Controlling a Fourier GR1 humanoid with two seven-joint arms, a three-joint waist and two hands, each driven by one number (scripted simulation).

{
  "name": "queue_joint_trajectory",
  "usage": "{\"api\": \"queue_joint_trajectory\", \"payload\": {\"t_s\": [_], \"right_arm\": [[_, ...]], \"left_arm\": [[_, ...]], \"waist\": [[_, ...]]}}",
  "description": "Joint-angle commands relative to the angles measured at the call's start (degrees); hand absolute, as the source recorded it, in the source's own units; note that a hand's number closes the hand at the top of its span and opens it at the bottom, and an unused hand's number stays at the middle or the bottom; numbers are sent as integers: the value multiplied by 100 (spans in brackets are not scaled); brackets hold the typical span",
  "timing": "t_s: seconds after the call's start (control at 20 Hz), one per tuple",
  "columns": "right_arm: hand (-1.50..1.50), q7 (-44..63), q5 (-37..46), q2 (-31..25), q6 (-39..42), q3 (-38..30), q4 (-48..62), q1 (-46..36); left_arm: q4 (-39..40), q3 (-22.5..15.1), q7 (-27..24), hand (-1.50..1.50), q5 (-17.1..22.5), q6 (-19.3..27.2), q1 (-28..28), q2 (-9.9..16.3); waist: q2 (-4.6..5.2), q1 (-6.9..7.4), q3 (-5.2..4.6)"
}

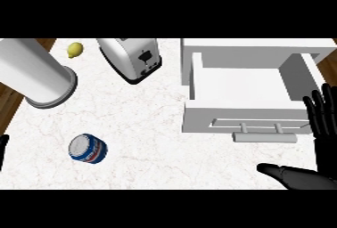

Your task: Pick up the can, place it into the drawer and close the drawer

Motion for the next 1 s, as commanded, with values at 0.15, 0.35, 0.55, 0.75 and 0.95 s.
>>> {"api": "queue_joint_trajectory", "payload": {"t_s": [0.15,0.35,0.55,0.75,0.95], "right_arm": [[-150,236,254,166,-103,242,-277,296],[-150,161,-425,-309,216,-657,446,-350],[-150,56,-171,-84,136,-340,154,-72],[-150,175,-376,-223,310,-527,122,-65],[-150,-268,-319,-73,401,-476,284,191]], "left_arm": [[-695,53,459,-150,-106,26,497,-273],[-349,591,556,-150,352,-227,139,-12],[407,5,175,-150,-447,-56,-140,-276],[405,-544,216,-150,-586,307,9,-281],[1053,-676,-487,-150,-641,473,261,-283]], "waist": [[4,-52,3],[10,-46,3],[12,-69,2],[10,-67,3],[9,-55,3]]}}
